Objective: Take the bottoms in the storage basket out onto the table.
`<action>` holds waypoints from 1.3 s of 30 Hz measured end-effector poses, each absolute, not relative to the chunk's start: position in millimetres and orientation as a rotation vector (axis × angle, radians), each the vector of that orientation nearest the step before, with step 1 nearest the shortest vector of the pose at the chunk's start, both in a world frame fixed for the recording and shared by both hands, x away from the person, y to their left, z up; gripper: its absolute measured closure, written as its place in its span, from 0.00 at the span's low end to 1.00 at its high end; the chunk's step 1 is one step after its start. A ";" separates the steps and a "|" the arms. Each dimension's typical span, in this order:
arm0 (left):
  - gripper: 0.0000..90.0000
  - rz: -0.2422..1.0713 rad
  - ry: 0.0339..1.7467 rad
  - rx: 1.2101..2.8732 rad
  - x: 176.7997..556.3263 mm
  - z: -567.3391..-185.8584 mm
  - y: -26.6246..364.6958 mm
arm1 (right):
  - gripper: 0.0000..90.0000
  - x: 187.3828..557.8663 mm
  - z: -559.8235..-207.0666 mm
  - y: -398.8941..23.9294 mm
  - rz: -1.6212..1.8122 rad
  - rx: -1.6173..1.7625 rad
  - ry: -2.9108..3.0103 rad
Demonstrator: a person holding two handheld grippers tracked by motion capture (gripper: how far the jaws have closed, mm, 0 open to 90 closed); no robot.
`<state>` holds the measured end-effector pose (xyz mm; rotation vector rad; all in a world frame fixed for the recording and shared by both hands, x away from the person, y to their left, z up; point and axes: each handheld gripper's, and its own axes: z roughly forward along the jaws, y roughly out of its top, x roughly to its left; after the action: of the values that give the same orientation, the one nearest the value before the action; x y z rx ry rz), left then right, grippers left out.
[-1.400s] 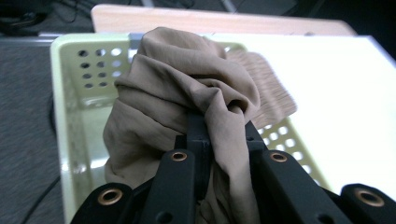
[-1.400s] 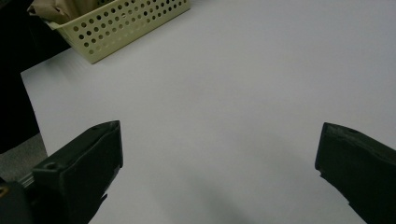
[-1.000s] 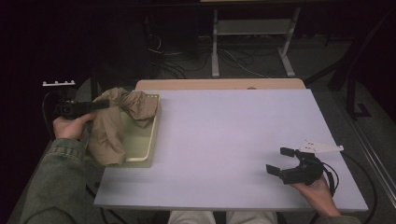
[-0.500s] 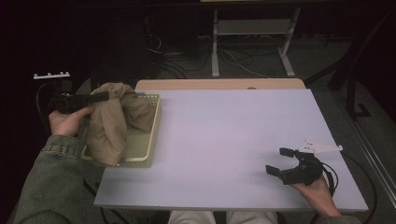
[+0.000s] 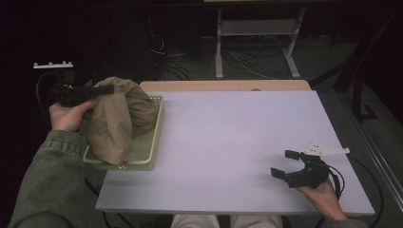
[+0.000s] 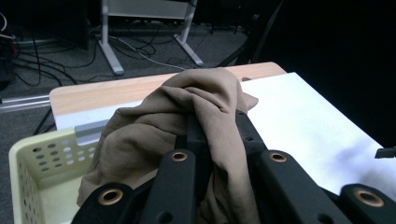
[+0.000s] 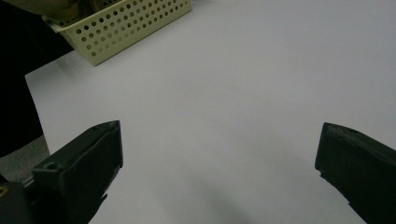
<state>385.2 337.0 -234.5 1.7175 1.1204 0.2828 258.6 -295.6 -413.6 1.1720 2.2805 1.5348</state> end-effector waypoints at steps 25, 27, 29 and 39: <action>0.89 0.331 1.031 1.728 381.5 -185.9 319.7 | 0.01 258.5 -413.0 -297.4 1.561 1.175 2.271; 0.89 0.335 1.022 1.731 380.9 -181.0 317.9 | 0.01 258.4 -412.9 -297.5 1.558 1.174 2.273; 0.89 0.339 1.016 1.731 380.6 -176.5 315.0 | 0.01 258.5 -413.2 -297.3 1.558 1.172 2.271; 0.89 0.359 0.967 1.750 377.9 -153.2 301.1 | 0.01 258.4 -413.4 -296.4 1.565 1.168 2.269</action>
<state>377.9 301.1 -153.2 1.7503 0.9669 0.3590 258.4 -296.4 -413.4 1.1683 2.2688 1.5651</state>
